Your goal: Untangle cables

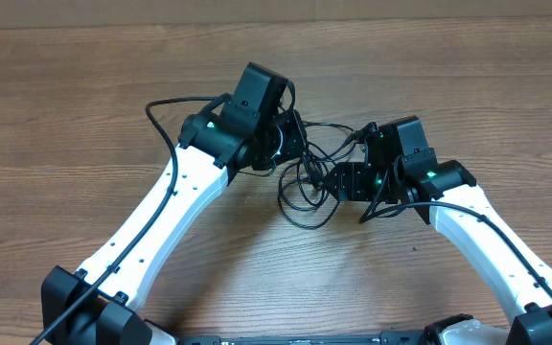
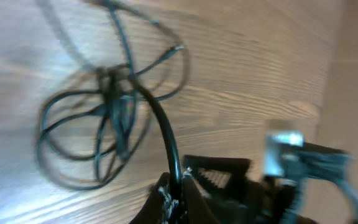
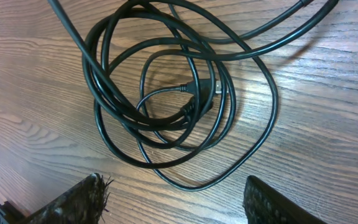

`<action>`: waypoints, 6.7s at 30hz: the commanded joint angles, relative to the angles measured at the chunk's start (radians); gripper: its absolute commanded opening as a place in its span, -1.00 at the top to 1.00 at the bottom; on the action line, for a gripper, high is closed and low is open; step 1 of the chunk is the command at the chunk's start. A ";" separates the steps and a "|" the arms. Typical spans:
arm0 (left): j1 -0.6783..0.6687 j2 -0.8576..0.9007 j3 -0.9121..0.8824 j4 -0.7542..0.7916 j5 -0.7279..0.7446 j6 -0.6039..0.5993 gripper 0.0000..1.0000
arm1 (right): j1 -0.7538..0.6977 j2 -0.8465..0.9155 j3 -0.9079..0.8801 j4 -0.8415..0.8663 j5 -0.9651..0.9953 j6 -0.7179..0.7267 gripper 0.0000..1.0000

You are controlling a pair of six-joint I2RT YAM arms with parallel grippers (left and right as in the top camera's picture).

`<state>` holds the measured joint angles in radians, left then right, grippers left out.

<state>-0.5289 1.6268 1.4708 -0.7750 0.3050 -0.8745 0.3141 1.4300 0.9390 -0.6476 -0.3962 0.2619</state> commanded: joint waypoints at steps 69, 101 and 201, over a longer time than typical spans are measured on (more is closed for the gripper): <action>0.248 -0.106 0.017 -0.335 -0.549 0.247 -0.48 | -0.002 -0.264 0.257 -0.192 0.525 0.029 0.12; 0.240 0.381 0.017 -0.142 -0.452 0.543 -0.22 | -0.002 -0.243 0.257 -0.220 0.483 0.029 -0.32; 0.129 0.307 0.298 -0.347 -0.092 0.584 -0.33 | -0.214 0.108 0.261 -0.314 0.132 -0.055 -1.00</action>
<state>-0.3683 1.8709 1.7535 -1.1389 0.1989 -0.2928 0.1043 1.5387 1.1782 -0.9615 -0.2577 0.2291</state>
